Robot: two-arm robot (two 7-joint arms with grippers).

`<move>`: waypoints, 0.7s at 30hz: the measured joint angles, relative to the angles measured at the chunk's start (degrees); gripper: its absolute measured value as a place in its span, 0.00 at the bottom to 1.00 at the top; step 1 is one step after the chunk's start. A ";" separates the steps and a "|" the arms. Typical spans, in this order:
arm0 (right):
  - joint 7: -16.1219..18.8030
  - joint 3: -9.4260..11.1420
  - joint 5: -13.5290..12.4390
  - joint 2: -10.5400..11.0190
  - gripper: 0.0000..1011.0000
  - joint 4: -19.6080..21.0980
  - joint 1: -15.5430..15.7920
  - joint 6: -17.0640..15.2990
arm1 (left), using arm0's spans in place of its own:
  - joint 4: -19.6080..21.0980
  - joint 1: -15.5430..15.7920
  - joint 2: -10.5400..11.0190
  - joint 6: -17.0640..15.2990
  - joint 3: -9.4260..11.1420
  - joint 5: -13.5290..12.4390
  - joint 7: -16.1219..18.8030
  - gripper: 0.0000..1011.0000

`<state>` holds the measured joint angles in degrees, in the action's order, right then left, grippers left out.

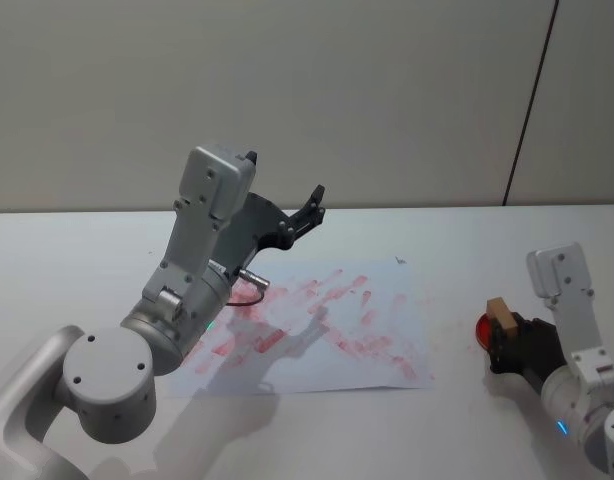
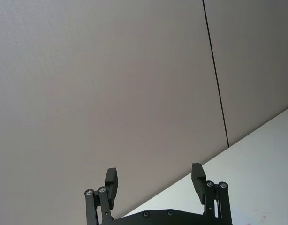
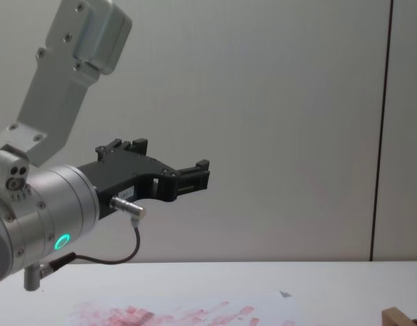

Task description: Use the one hand to pick up the stamp and affix it onto the A4 paper.

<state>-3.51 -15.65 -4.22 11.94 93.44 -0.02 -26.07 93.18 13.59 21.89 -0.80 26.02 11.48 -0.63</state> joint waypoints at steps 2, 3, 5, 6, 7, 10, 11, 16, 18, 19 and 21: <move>0.00 0.00 0.02 -0.01 0.22 -0.03 -0.01 -0.02 | 0.00 0.00 0.00 0.00 0.00 0.00 0.00 0.99; 0.00 0.00 0.02 -0.01 0.22 -0.04 -0.01 -0.02 | 0.00 0.00 0.00 0.00 0.00 0.00 0.00 0.99; 0.02 0.00 0.06 -0.02 0.22 -0.07 -0.02 -0.02 | 0.00 0.00 0.00 0.00 0.00 0.00 0.00 0.99; 0.02 0.00 0.07 -0.03 0.22 -0.07 -0.03 -0.02 | 0.00 0.00 0.00 0.00 0.00 0.00 0.00 0.99; 0.04 0.01 0.10 -0.05 0.22 -0.07 -0.03 0.02 | 0.00 0.00 0.00 0.00 0.00 0.00 0.00 0.99; 0.44 0.00 0.15 -0.10 0.22 0.09 -0.07 0.44 | 0.00 0.00 0.00 0.00 0.00 0.00 0.00 0.99; 0.60 0.00 0.17 -0.11 0.22 0.18 -0.09 0.62 | 0.00 0.00 0.00 0.00 0.00 0.00 0.00 0.99; 2.16 -0.15 0.22 -0.25 0.22 1.04 -0.27 2.07 | 0.00 0.00 0.00 0.00 0.00 0.00 0.00 0.99; 2.44 -0.19 0.22 -0.29 0.22 1.19 -0.32 2.32 | 0.00 0.00 0.00 0.00 0.00 0.00 0.00 0.99; 3.75 -0.38 0.22 -0.51 0.22 1.81 -0.61 3.32 | 0.00 0.00 0.00 0.00 0.00 0.00 0.00 0.99; 4.98 -0.56 0.21 -0.77 0.22 2.23 -0.92 4.07 | 0.00 0.00 0.00 0.00 0.00 0.00 0.00 0.99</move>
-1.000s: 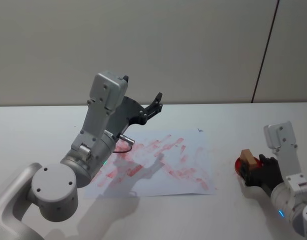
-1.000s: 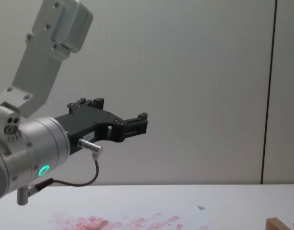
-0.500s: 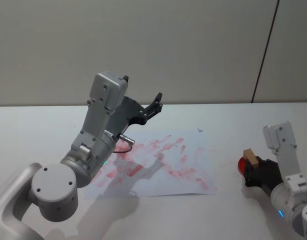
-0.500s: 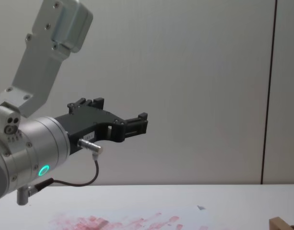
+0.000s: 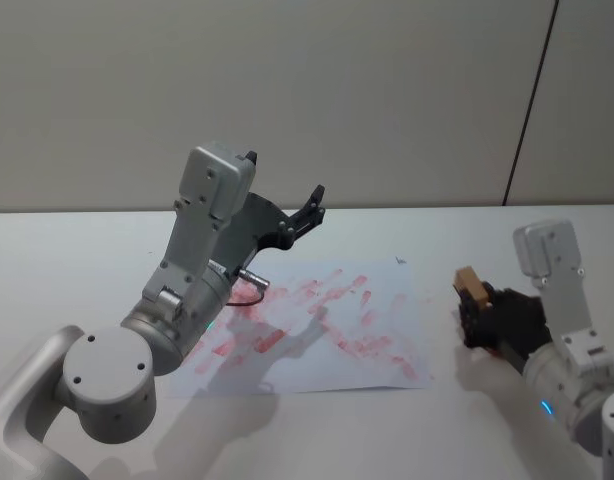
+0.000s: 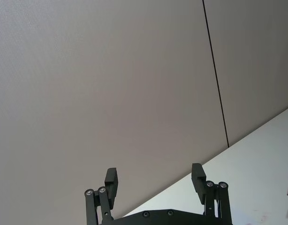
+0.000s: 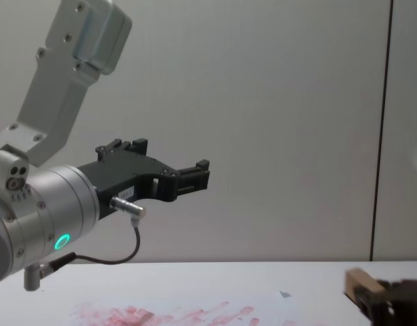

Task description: Use the one hand to pick up the stamp and affix it onto the A4 paper.

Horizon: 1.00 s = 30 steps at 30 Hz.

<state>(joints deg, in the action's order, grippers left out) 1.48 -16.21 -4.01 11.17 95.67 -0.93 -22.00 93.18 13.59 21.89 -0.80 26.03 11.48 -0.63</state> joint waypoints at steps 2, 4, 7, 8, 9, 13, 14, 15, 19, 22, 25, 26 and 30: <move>0.79 -0.14 -0.02 -0.19 0.22 0.19 -0.21 0.42 | 0.00 0.00 0.00 0.00 0.00 0.00 0.00 0.99; 2.17 -0.44 -0.08 -0.59 0.22 0.42 -0.62 1.03 | 0.00 0.00 0.00 0.00 0.00 0.00 0.00 0.99; 4.04 -0.91 -0.22 -1.23 0.22 0.46 -1.23 1.53 | 0.00 0.00 0.00 0.00 0.00 0.00 0.00 0.99; 4.36 -1.05 -0.25 -1.40 0.22 0.46 -1.38 1.57 | 0.00 0.00 0.00 0.00 0.00 0.00 0.00 0.99; 4.90 -1.23 -0.29 -1.67 0.22 0.40 -1.62 1.61 | 0.00 0.00 0.00 0.00 0.00 0.00 0.00 0.99; 7.06 -1.99 -0.49 -2.75 0.22 -0.36 -2.53 1.50 | 0.00 0.00 0.00 0.00 0.00 0.00 0.00 0.99; 7.69 -2.27 -0.56 -3.19 0.22 -0.79 -2.88 1.31 | 0.00 0.00 0.00 0.00 0.00 0.00 0.00 0.99; 8.02 -2.41 -0.62 -3.42 0.22 -1.04 -3.06 1.15 | 0.00 0.00 0.00 0.00 0.00 0.00 0.00 0.99; 9.29 -3.16 -0.86 -4.64 0.22 -2.52 -3.97 0.14 | 0.00 0.00 0.00 0.00 0.00 0.00 0.00 0.99; 9.86 -3.68 -0.95 -5.47 0.22 -3.86 -4.59 -0.77 | 0.00 0.00 0.00 0.00 0.00 0.00 0.00 0.99; 10.10 -4.23 -0.98 -6.36 0.22 -5.53 -5.19 -1.77 | 0.00 0.00 0.00 0.00 0.00 0.00 0.00 0.99; 10.11 -4.45 -0.98 -6.74 0.22 -6.32 -5.45 -2.39 | 0.00 0.00 0.00 0.00 0.00 0.00 0.01 0.99; 9.85 -5.07 -0.88 -7.79 0.22 -8.82 -6.12 -3.79 | 0.00 0.00 0.00 0.00 0.00 0.00 0.01 0.99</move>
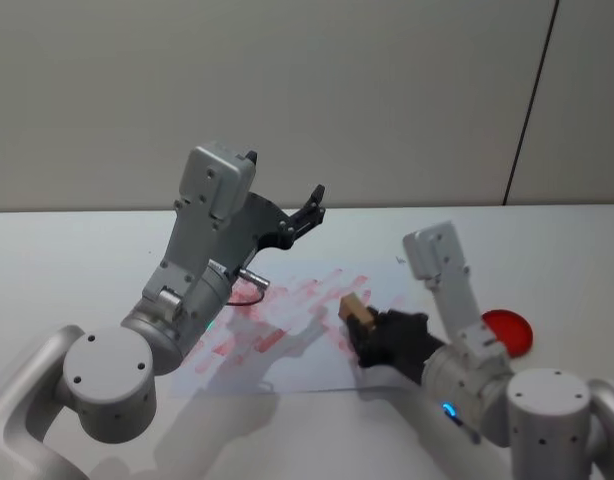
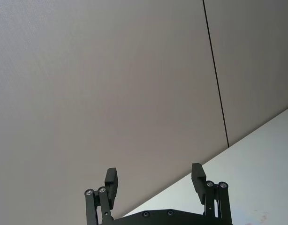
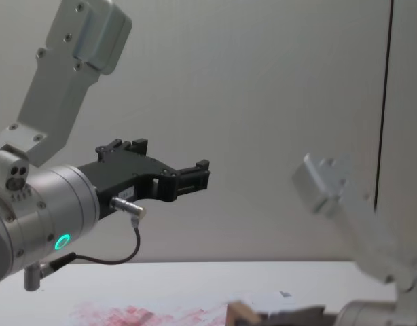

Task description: Use the one hand to pick up the stamp and affix it onto the A4 paper.

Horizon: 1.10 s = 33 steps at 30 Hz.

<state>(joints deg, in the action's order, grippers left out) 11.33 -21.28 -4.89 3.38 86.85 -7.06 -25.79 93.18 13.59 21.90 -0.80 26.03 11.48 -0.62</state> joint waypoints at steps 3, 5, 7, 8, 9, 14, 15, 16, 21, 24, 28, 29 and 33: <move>-0.57 -0.47 0.25 -0.74 0.22 -2.06 -0.46 -0.88 | 0.00 0.00 0.00 0.00 0.00 0.00 0.00 0.99; -0.99 -0.73 0.49 -1.21 0.22 -3.31 -0.74 -1.26 | 0.00 0.00 0.00 0.00 0.00 0.00 0.00 0.99; -1.24 -0.84 0.64 -1.50 0.22 -3.84 -0.98 -1.38 | 0.00 0.00 0.00 0.00 0.00 0.00 0.00 0.99; -1.51 -0.95 0.79 -1.78 0.22 -4.40 -1.19 -1.44 | 0.00 0.00 0.00 0.00 0.00 0.00 0.00 0.99; -1.63 -1.04 0.86 -1.93 0.22 -4.74 -1.33 -1.49 | 0.00 0.00 0.00 0.00 0.00 0.00 0.00 0.99; -2.45 -1.39 1.43 -2.51 0.22 -6.34 -1.61 -1.52 | 0.00 0.00 0.00 0.00 0.00 0.00 0.00 0.99; -2.56 -1.43 1.51 -2.56 0.22 -6.49 -1.62 -1.52 | 0.00 0.00 0.00 0.00 0.00 0.00 0.00 0.99; -2.63 -1.47 1.57 -2.62 0.22 -6.63 -1.63 -1.51 | 0.00 0.00 0.00 0.00 0.00 0.00 0.00 0.99; -2.78 -1.63 1.81 -2.76 0.22 -6.97 -1.61 -0.91 | 0.00 0.00 0.00 0.00 0.00 0.00 0.00 0.99; -2.73 -1.63 1.74 -2.71 0.22 -6.71 -1.47 -0.35 | 0.00 0.00 0.00 0.00 0.00 0.00 0.00 0.99; -2.24 -1.45 0.80 -2.26 0.22 -4.48 -0.72 0.23 | 0.00 0.00 0.00 0.00 0.00 0.00 -0.01 0.99; -2.15 -1.43 0.56 -2.16 0.22 -4.03 -0.63 0.24 | 0.00 0.00 0.00 0.00 0.00 0.00 -0.01 0.99; -1.93 -0.63 -0.91 -1.37 0.22 -0.40 -0.09 0.39 | 0.00 0.00 0.00 0.00 0.00 0.00 -0.01 0.99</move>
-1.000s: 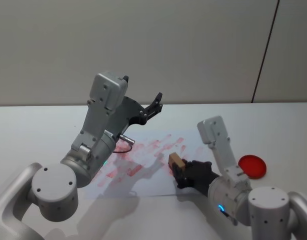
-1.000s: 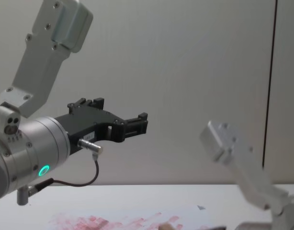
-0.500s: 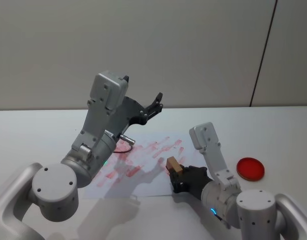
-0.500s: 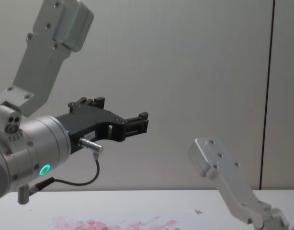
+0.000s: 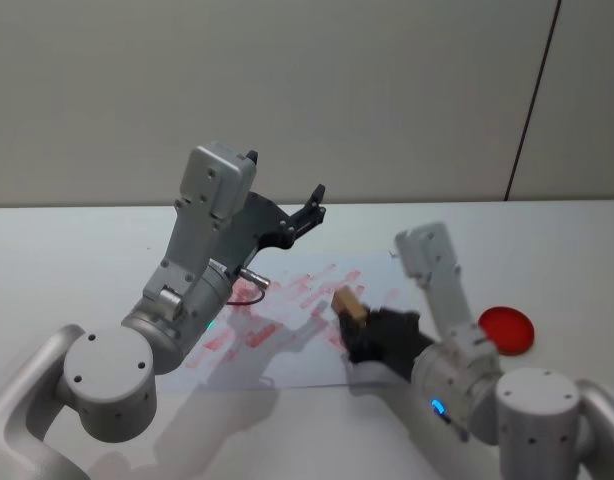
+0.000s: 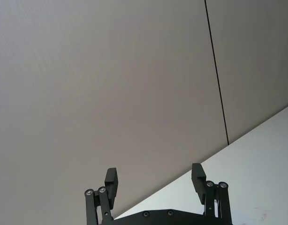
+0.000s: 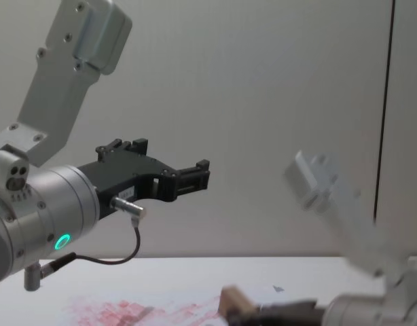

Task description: Use the one hand to pick up the stamp and affix it onto the A4 paper.

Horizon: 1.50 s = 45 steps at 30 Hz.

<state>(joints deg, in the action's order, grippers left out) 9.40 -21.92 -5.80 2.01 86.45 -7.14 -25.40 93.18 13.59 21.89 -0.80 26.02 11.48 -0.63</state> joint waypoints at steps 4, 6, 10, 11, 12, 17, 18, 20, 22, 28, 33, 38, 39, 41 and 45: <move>-0.48 1.38 -2.22 1.40 0.22 4.44 1.00 0.15 | 0.00 0.00 0.00 0.00 0.00 0.00 0.00 0.99; -0.82 1.86 -2.87 1.91 0.22 5.66 1.37 0.21 | 0.00 0.00 0.00 0.00 0.00 0.00 0.00 0.99; -1.88 3.20 -4.31 3.37 0.22 8.57 2.45 0.31 | 0.00 0.00 0.00 0.00 0.00 0.00 0.00 0.99; -2.20 3.45 -4.65 3.66 0.22 9.08 2.74 0.32 | 0.00 0.00 0.00 0.00 0.00 0.00 0.00 0.99; -2.68 4.00 -5.11 4.30 0.22 10.04 3.16 0.32 | 0.00 0.00 0.00 0.00 0.00 0.00 0.00 0.99; -4.32 5.57 -5.98 6.29 0.22 12.11 4.61 -0.02 | 0.00 0.00 0.00 0.00 0.00 0.00 0.00 0.99; -5.00 6.02 -6.17 6.92 0.22 12.55 5.10 -0.23 | 0.00 0.00 0.00 0.00 0.00 0.00 0.01 0.99; -5.61 6.50 -6.29 7.67 0.22 12.92 5.69 -0.47 | 0.00 0.00 0.00 0.00 0.00 0.00 0.01 0.99; -6.57 7.30 -6.42 8.60 0.22 13.32 6.42 -0.85 | 0.00 0.00 0.00 0.00 0.00 0.00 0.01 0.99; -8.64 8.87 -6.58 10.67 0.22 13.55 8.15 -1.66 | 0.00 0.00 0.00 0.00 0.00 0.00 0.01 0.99; -9.74 9.70 -6.52 11.61 0.22 13.35 8.84 -2.17 | 0.00 0.00 0.00 0.00 0.00 0.00 0.01 0.99; -10.34 10.15 -6.05 12.01 0.22 12.77 8.94 -2.69 | 0.00 0.00 0.00 0.00 0.00 0.00 0.01 0.99; -10.40 10.21 -5.93 12.04 0.22 12.65 8.92 -2.79 | 0.00 0.00 0.00 0.00 0.00 0.00 0.01 0.99; -10.47 10.27 -5.66 12.05 0.22 12.37 8.80 -3.05 | 0.00 0.00 0.00 0.00 0.00 0.00 0.01 0.99; -10.46 10.32 -5.11 11.92 0.22 11.70 8.37 -3.63 | 0.00 0.00 0.00 0.00 0.00 0.00 0.01 0.99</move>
<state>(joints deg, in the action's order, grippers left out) -1.06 -11.59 -10.91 13.93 98.15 1.23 -29.03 93.18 13.59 21.90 -0.80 26.02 11.48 -0.62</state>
